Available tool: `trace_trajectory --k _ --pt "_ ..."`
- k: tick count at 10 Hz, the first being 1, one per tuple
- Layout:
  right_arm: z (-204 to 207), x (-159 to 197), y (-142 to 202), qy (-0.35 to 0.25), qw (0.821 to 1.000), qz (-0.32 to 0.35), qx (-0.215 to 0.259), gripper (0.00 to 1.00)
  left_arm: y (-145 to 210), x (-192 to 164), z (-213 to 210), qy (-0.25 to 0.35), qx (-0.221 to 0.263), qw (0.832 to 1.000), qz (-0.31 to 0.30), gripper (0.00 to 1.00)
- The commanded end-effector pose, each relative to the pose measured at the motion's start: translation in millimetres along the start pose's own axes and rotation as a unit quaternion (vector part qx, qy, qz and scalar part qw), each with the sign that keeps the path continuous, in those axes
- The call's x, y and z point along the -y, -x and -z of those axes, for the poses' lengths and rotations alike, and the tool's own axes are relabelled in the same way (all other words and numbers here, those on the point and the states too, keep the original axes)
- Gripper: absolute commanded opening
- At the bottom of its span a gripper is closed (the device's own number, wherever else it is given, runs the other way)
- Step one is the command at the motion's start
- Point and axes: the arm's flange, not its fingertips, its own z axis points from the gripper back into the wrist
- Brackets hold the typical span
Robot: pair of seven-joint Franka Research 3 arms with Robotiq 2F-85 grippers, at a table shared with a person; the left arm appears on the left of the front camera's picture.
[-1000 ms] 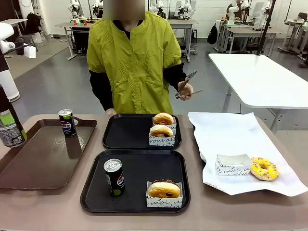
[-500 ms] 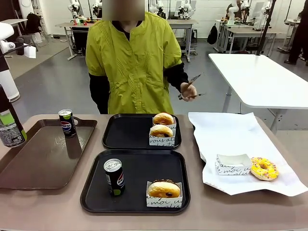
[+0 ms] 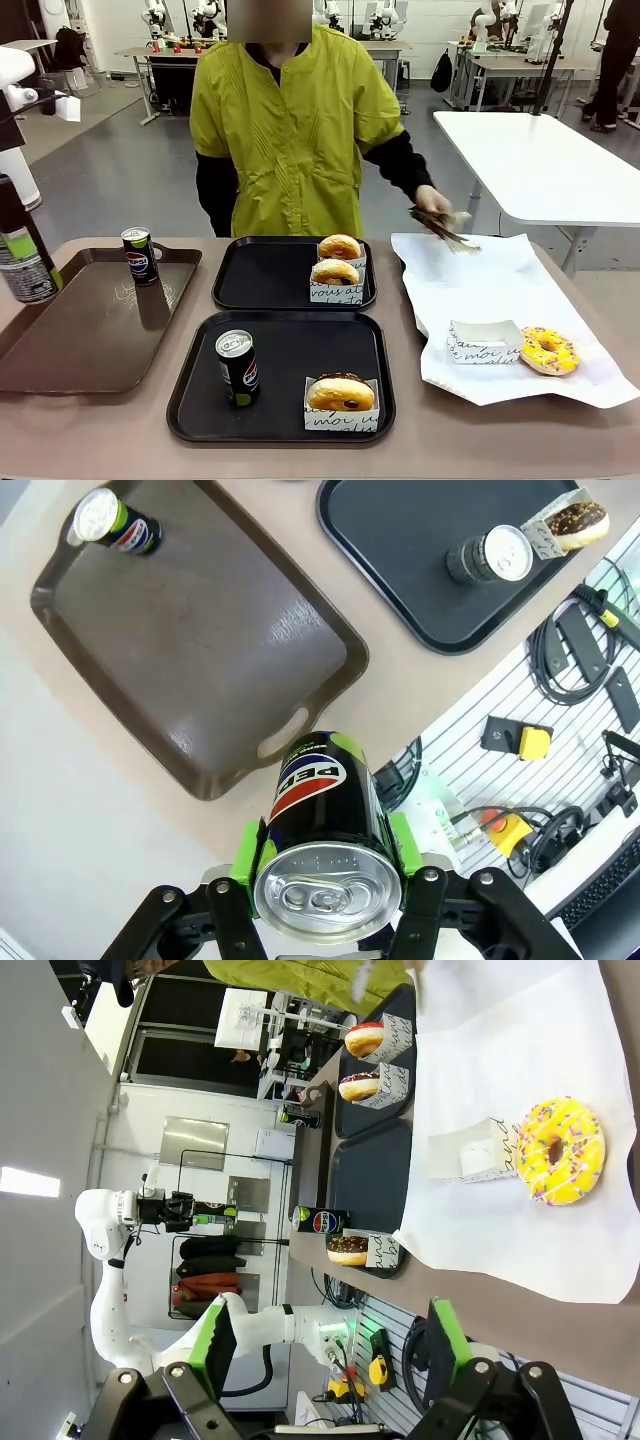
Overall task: Set up donuts and drinks on trays.
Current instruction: Pick up one Pepsi coke from the Handle tray and place it on the Flat Tray without a Pepsi coke.
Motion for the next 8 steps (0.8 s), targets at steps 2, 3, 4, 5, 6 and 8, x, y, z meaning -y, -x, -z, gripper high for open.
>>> trace_trajectory --k 2,3,4,5,6,8 --pt "0 0 -2 -0.011 1.0 -0.008 0.003 1.0 -52 9 2 -0.001 0.027 0.999 0.025 0.59" --pt "0 0 -2 -0.011 1.0 -0.008 0.003 1.0 -70 15 9 -0.001 0.032 0.999 0.033 0.59" --pt "0 0 -2 -0.011 1.0 -0.008 0.003 1.0 -85 22 16 -0.002 0.033 0.999 0.035 0.59" --pt "0 0 -2 -0.011 1.0 -0.008 0.003 1.0 -99 26 24 0.001 0.042 0.999 0.034 0.59" --pt "0 0 -2 -0.011 1.0 -0.008 0.003 1.0 -113 28 30 0.002 0.051 0.998 0.033 0.59" --pt "0 0 -2 -0.011 1.0 -0.008 0.003 1.0 -126 31 42 -0.004 0.068 0.998 0.012 0.59"
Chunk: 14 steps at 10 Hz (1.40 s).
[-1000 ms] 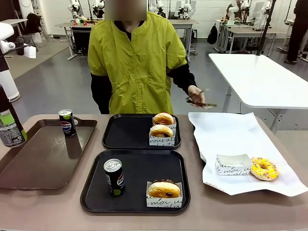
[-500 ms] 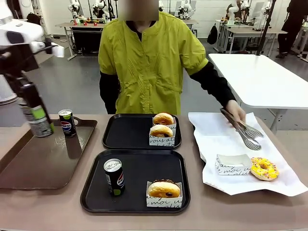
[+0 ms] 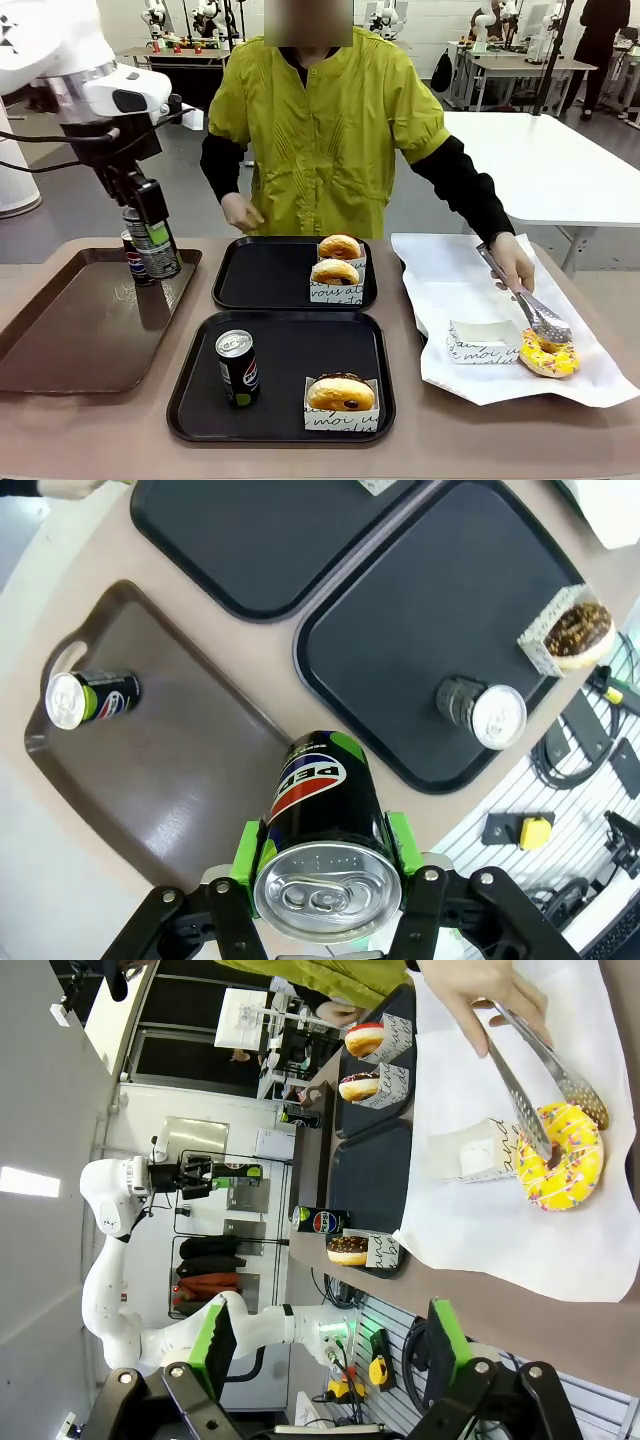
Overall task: Set up donuts and drinks on trays.
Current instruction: Pick up one Pepsi coke from the Handle tray and place it on the Flat Tray without a Pepsi coke.
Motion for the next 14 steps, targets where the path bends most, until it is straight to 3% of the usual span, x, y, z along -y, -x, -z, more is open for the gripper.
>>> trace_trajectory --k 1,2,5,8,10,11,13,14 --pt "0 0 -2 -0.011 1.0 -0.007 0.003 1.0 6 1 -8 0.007 -0.02 1.0 -0.009 0.59" --pt "0 0 -2 -0.011 1.0 -0.007 0.003 1.0 0 0 0 0.0 0.0 1.0 0.0 0.59" --pt "0 0 -2 -0.011 1.0 -0.007 0.003 1.0 -1 0 3 0.002 -0.006 1.0 -0.003 0.59" --pt "0 0 -2 -0.011 1.0 -0.007 0.003 1.0 -72 3 33 -0.015 0.013 1.0 0.01 0.59" --pt "0 0 -2 -0.011 1.0 -0.007 0.003 1.0 -78 2 46 -0.01 0.01 1.0 -0.001 0.59" --pt "0 0 -2 -0.011 1.0 -0.007 0.003 1.0 -46 0 16 0.005 -0.027 0.999 0.018 0.59" --pt "0 0 -2 -0.011 1.0 -0.007 0.003 1.0 34 -1 -60 0.043 -0.03 0.994 0.093 0.59" --pt "0 0 -2 -0.011 1.0 -0.007 0.003 1.0 67 5 -73 0.033 -0.016 0.995 0.089 0.59"
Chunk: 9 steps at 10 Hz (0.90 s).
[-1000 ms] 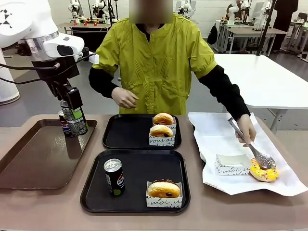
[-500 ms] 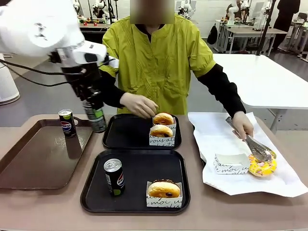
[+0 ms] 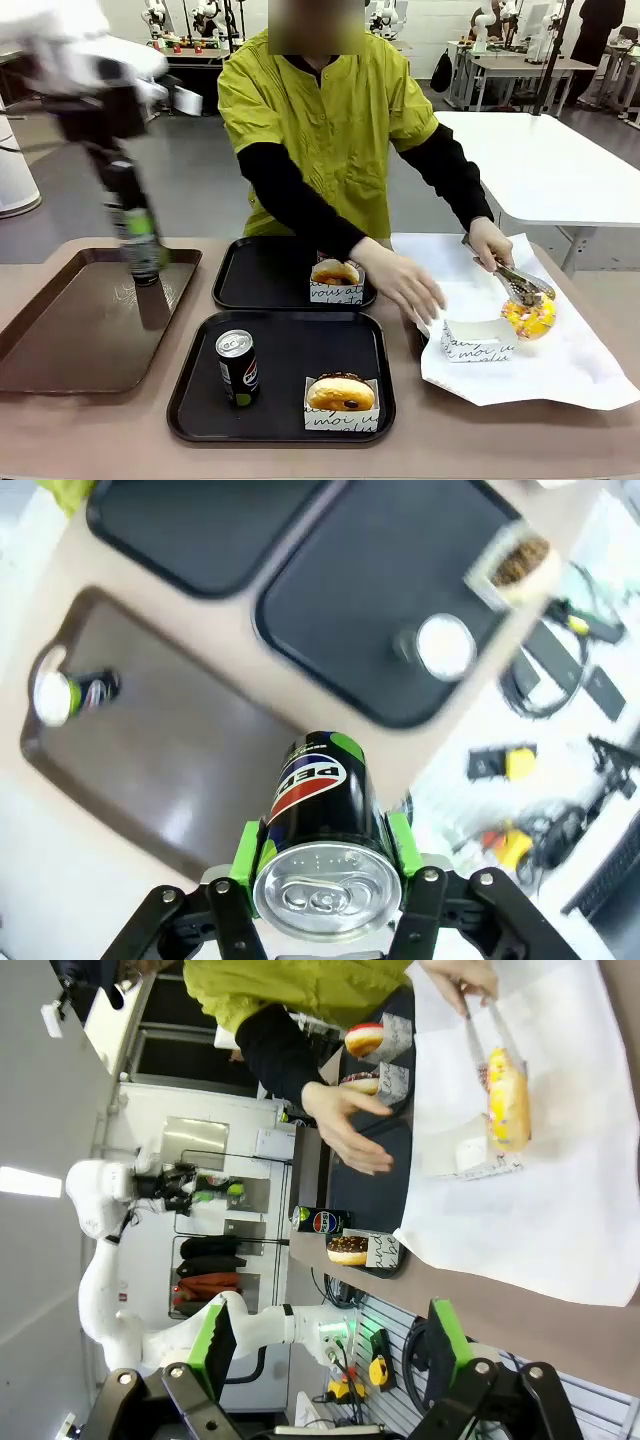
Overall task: Set up donuts and drinks on trays.
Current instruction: Pick up one Pepsi coke from the Handle tray and place it on the Flat Tray without a Pepsi coke.
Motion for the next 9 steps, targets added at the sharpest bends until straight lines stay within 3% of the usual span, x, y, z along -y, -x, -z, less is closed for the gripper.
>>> trace_trajectory --k 1,3,4,9 --pt "0 0 -2 -0.011 1.0 -0.008 0.003 1.0 47 11 -13 -0.014 0.015 1.0 0.001 0.59" --pt "0 0 -2 -0.011 1.0 -0.008 0.003 1.0 37 -2 -11 -0.005 0.02 1.0 -0.015 0.59" --pt "0 0 -2 -0.011 1.0 -0.008 0.003 1.0 60 15 -30 -0.002 0.01 1.0 -0.001 0.59" --pt "0 0 -2 -0.011 1.0 -0.008 0.003 1.0 60 15 -30 -0.002 0.01 1.0 -0.001 0.59"
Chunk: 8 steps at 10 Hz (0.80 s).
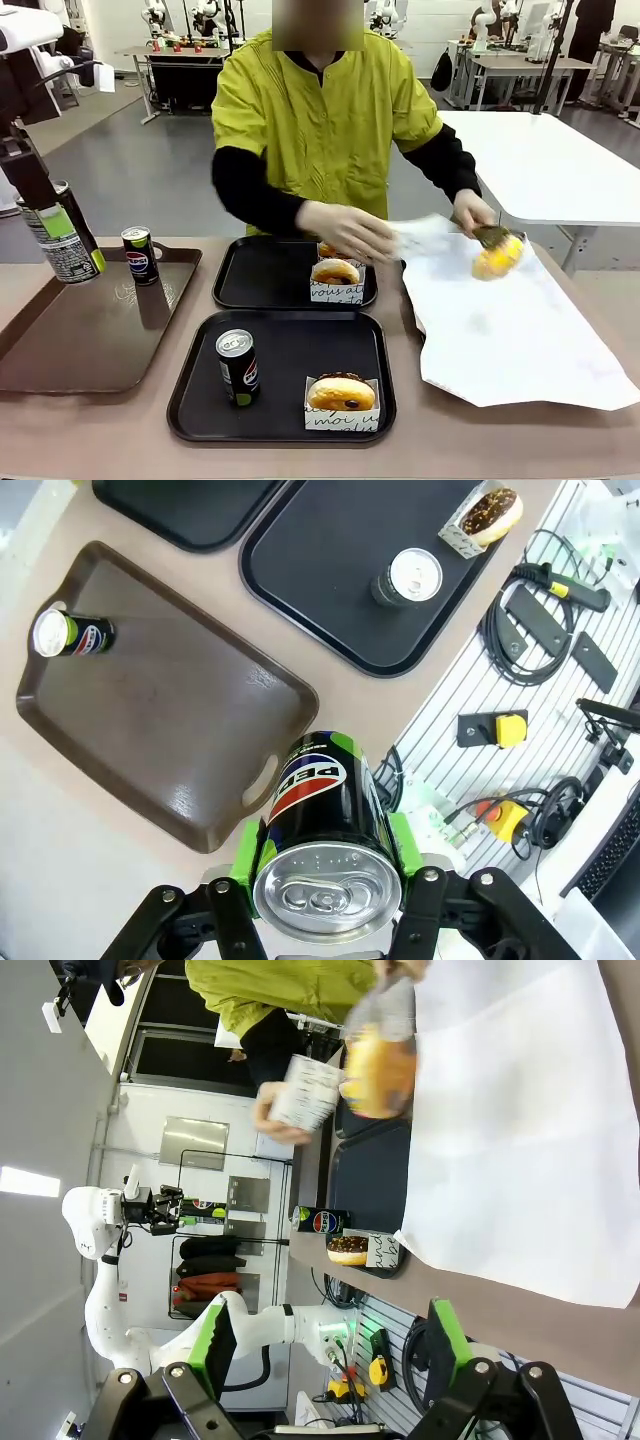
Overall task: Set up donuts and drinks on trays.
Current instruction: Pick up one Pepsi coke from the Handle tray and place it on the Flat Tray without a Pepsi coke.
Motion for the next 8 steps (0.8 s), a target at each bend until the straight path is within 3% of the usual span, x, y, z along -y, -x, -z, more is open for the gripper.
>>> trace_trajectory --k 1,8 --pt "0.0 -0.1 -1.6 -0.011 1.0 -0.008 0.003 1.0 0.5 2.5 -6.1 -0.002 0.0 1.0 0.002 0.59" --pt "0.0 -0.1 -1.6 -0.011 1.0 -0.008 0.003 1.0 0.5 2.5 -6.1 -0.002 0.0 1.0 0.002 0.59"
